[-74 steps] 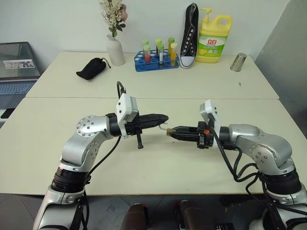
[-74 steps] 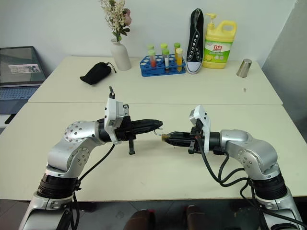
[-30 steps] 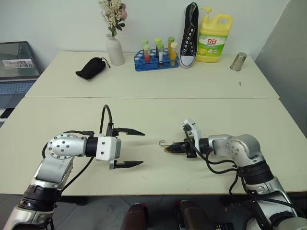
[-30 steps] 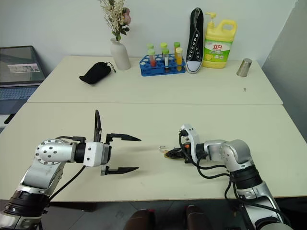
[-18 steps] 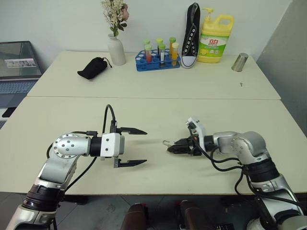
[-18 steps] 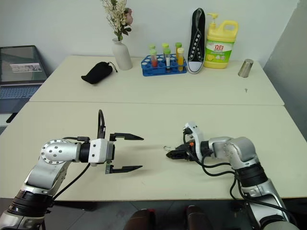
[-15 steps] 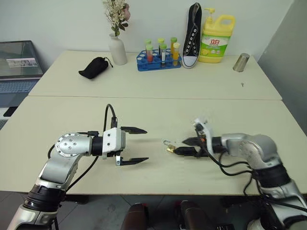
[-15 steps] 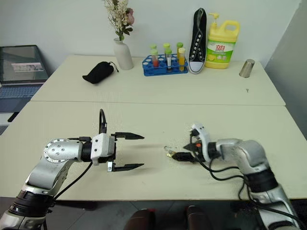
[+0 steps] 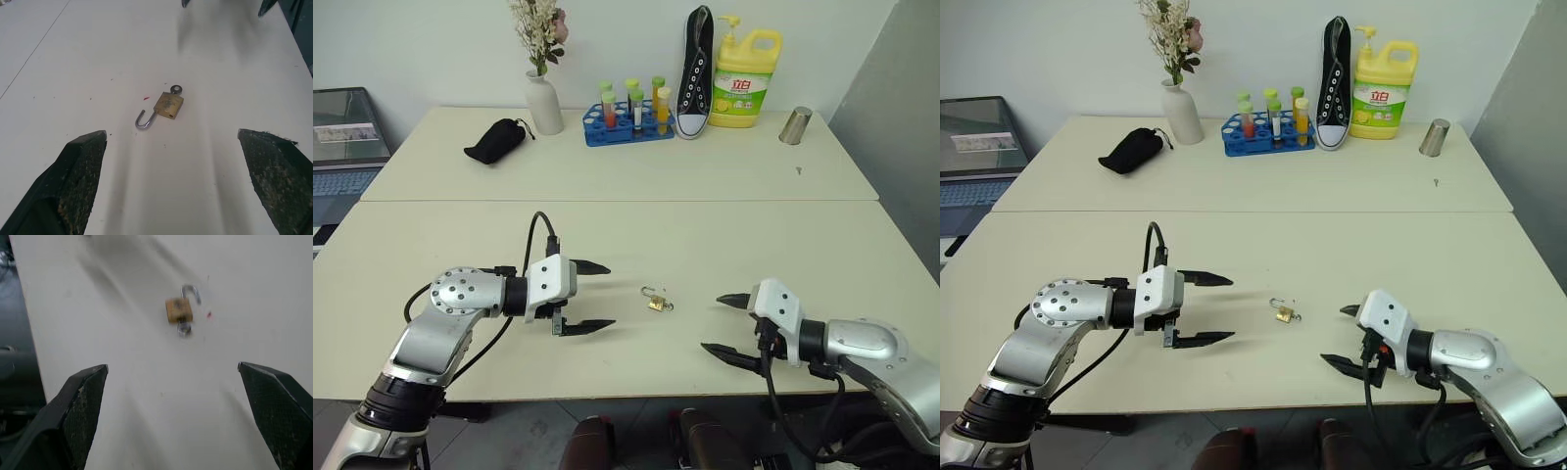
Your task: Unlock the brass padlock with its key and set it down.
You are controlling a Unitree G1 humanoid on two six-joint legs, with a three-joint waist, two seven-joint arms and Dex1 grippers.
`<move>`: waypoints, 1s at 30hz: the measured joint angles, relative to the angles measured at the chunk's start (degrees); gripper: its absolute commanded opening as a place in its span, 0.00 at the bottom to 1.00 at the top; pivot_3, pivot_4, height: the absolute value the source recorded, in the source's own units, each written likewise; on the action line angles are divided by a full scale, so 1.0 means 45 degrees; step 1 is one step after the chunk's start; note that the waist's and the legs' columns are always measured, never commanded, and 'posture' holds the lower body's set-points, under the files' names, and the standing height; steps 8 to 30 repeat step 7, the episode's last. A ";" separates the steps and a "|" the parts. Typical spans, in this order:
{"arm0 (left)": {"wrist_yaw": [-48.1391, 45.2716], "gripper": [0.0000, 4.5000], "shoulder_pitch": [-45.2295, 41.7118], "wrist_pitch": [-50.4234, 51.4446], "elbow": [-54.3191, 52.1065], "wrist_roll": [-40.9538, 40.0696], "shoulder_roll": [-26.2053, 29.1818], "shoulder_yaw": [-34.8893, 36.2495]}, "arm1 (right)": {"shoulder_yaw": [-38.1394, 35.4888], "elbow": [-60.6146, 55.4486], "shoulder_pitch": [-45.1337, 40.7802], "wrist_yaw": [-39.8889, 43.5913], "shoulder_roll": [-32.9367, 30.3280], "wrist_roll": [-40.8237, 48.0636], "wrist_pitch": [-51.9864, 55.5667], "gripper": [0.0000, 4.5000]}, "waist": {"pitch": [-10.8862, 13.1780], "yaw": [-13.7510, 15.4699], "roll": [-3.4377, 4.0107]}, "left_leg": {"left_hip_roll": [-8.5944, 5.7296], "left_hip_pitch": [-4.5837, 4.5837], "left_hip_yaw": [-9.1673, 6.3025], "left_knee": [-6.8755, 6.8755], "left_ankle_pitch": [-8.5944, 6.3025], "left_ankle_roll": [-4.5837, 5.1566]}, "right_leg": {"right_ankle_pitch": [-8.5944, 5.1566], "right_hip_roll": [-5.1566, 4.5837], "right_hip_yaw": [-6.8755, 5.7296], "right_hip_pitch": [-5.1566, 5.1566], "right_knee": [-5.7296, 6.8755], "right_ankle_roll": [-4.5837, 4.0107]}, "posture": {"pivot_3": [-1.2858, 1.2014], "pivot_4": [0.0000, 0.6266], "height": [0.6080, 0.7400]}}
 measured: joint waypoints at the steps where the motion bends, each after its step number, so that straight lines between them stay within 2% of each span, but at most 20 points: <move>1: -0.0188 1.00 -0.0017 -0.0063 0.0113 -0.0016 0.0038 0.0000 | -0.0237 -0.0175 -0.0017 -0.0004 0.0010 0.0246 0.0112 0.99 | 0.0000 0.0012 0.0000 | 0.0000 0.0001 -0.0002 0.0000 0.0000 0.0000 | 0.0000 0.0000 -0.0001 0.0003 -0.0002 0.0000 | 0.52 0.24 1.00; 7: -0.0713 1.00 -0.0016 -0.0301 0.0320 -0.0177 0.0057 0.0004 | -0.0433 -0.0170 -0.0175 0.0041 -0.0044 0.0497 0.0388 0.99 | 0.0000 0.0030 0.0000 | -0.0007 -0.0001 0.0001 0.0000 0.0000 0.0000 | -0.0001 -0.0001 0.0002 0.0005 -0.0005 -0.0001 | 0.52 0.24 1.00; 30: -0.0713 1.00 -0.0016 -0.0301 0.0320 -0.0177 0.0057 0.0004 | -0.0433 -0.0170 -0.0175 0.0041 -0.0044 0.0497 0.0388 0.99 | 0.0000 0.0030 0.0000 | -0.0007 -0.0001 0.0001 0.0000 0.0000 0.0000 | -0.0001 -0.0001 0.0002 0.0005 -0.0005 -0.0001 | 0.52 0.24 1.00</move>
